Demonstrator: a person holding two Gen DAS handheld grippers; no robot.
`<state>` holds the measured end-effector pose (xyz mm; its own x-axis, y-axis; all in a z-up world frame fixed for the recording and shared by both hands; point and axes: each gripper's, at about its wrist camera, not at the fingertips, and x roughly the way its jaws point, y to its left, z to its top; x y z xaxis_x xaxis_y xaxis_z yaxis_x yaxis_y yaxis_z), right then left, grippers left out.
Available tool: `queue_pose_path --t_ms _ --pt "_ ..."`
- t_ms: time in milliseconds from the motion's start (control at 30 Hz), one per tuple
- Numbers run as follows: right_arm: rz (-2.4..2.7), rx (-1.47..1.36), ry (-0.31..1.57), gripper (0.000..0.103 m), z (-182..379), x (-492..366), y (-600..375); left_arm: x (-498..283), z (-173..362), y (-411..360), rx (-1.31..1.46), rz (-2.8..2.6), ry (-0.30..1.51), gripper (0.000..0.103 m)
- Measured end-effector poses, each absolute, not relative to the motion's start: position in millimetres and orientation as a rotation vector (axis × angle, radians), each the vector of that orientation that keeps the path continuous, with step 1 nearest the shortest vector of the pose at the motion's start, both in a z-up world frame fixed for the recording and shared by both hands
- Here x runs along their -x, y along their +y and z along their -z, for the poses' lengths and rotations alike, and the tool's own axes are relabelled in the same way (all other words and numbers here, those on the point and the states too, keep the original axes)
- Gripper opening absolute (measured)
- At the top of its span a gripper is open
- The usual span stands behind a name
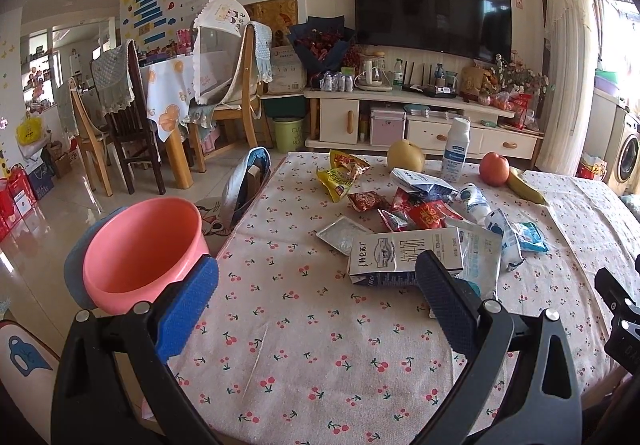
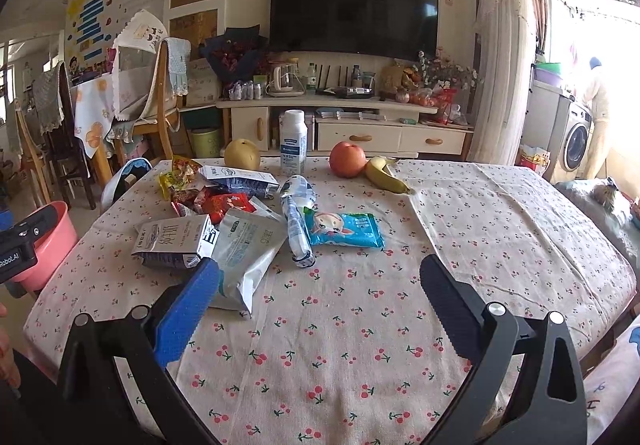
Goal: Collect trash
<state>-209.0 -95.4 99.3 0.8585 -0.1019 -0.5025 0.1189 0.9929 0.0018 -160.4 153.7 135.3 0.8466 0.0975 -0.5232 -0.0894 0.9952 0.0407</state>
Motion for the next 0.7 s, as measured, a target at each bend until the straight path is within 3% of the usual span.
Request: queue_pose_path --t_ms 533,700 --pt "-0.054 -0.334 0.68 0.099 -71 164 -137 115 -119 171 0.018 0.193 0.615 0.099" --pt "-0.097 -0.369 0.712 0.099 -66 139 -148 100 -112 145 -0.162 0.346 0.572 0.099"
